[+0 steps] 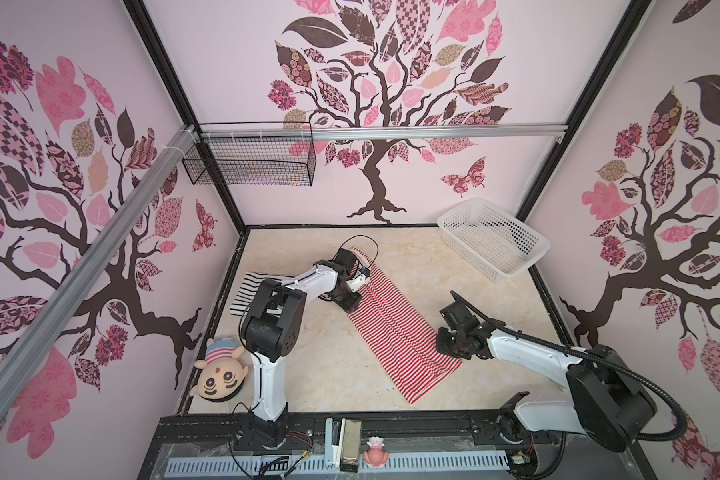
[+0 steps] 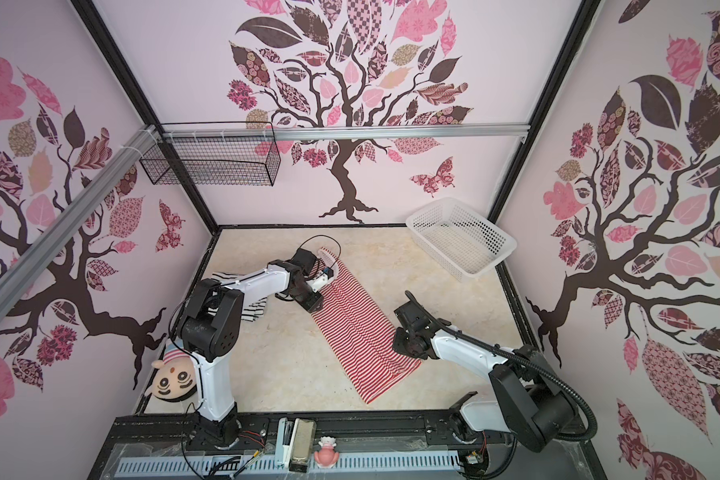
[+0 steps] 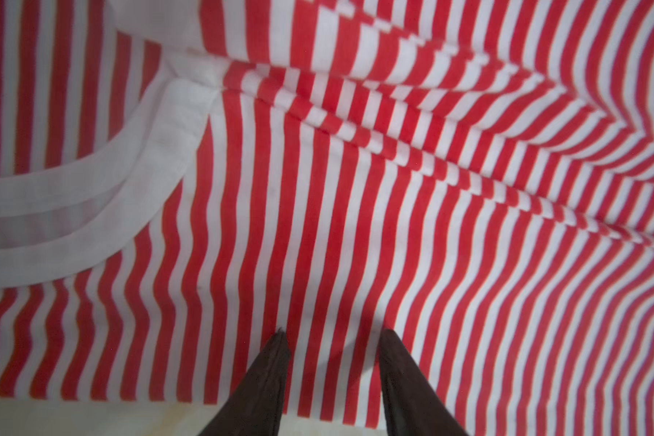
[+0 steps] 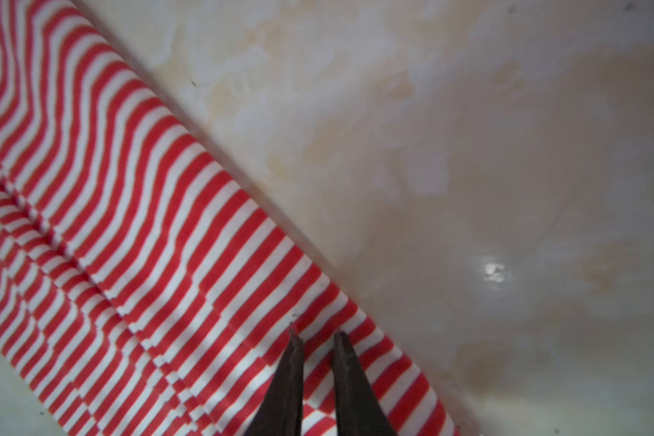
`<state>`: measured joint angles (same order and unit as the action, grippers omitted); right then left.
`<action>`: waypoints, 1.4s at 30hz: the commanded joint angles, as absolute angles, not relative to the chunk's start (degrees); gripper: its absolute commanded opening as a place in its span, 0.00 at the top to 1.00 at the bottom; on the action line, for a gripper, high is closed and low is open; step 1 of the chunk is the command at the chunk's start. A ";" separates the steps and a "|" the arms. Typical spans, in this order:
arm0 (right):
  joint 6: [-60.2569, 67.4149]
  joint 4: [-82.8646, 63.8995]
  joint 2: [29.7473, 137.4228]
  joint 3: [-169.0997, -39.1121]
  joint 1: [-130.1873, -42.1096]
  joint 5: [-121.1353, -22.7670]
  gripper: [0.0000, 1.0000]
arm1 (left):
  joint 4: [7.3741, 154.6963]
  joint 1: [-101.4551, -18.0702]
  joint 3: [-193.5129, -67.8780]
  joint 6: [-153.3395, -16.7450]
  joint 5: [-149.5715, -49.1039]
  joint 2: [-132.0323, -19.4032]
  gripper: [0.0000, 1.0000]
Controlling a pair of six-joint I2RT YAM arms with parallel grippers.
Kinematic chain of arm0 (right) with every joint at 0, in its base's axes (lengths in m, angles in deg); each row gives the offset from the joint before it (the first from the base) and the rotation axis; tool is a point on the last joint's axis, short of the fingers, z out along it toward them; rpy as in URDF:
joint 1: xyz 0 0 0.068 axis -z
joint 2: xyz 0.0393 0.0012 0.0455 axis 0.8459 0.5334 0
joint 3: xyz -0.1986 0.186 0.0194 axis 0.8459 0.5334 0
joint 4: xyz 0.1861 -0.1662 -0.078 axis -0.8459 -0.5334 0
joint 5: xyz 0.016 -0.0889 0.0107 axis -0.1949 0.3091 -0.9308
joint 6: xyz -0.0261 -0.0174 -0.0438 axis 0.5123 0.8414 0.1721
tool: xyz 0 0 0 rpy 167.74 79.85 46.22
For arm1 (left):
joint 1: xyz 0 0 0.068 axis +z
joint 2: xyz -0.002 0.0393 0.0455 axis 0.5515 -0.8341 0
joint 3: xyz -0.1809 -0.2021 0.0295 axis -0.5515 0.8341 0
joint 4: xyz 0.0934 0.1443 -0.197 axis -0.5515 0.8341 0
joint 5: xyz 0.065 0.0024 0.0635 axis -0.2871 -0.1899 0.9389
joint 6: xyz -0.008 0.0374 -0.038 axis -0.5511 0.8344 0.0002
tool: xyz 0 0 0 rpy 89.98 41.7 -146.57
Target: Fold and stack the tank tops
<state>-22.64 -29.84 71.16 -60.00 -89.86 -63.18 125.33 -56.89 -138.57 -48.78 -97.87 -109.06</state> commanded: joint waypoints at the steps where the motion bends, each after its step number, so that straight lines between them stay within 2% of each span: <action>1: -24.91 -30.77 70.87 -58.01 -92.04 -63.70 0.81 | 126.54 -56.95 -141.44 -47.58 -95.00 -114.09 0.56; 5: -28.32 -30.12 71.06 -57.00 -96.03 -63.47 0.81 | 128.14 -56.94 -149.19 -47.04 -94.25 -118.81 0.56; 17: -38.04 -24.21 75.40 -58.32 -105.74 -64.79 0.81 | 136.13 -56.50 -183.16 -46.75 -91.21 -136.79 0.55; 21: -38.90 -23.52 78.80 -60.95 -107.20 -65.06 0.81 | 136.90 -56.32 -186.60 -46.44 -90.68 -139.17 0.55; 26: -38.49 -25.11 78.07 -63.59 -107.34 -65.67 0.78 | 133.78 -55.48 -181.15 -46.75 -91.22 -135.53 0.55; 29: -37.67 -29.52 72.81 -64.70 -107.34 -62.51 0.69 | 132.65 -55.05 -175.04 -46.63 -92.19 -129.22 0.55; 33: -37.99 -32.35 66.48 -64.53 -107.34 -61.77 0.55 | 127.78 -55.09 -160.29 -46.03 -93.95 -116.44 0.53; 36: -40.01 -31.16 65.63 -61.90 -107.34 -64.82 0.53 | 124.56 -55.34 -149.91 -45.08 -94.70 -107.43 0.49; 42: -45.47 -25.07 61.94 -53.13 -107.69 -69.54 0.53 | 122.08 -56.58 -131.48 -40.01 -94.15 -93.42 0.47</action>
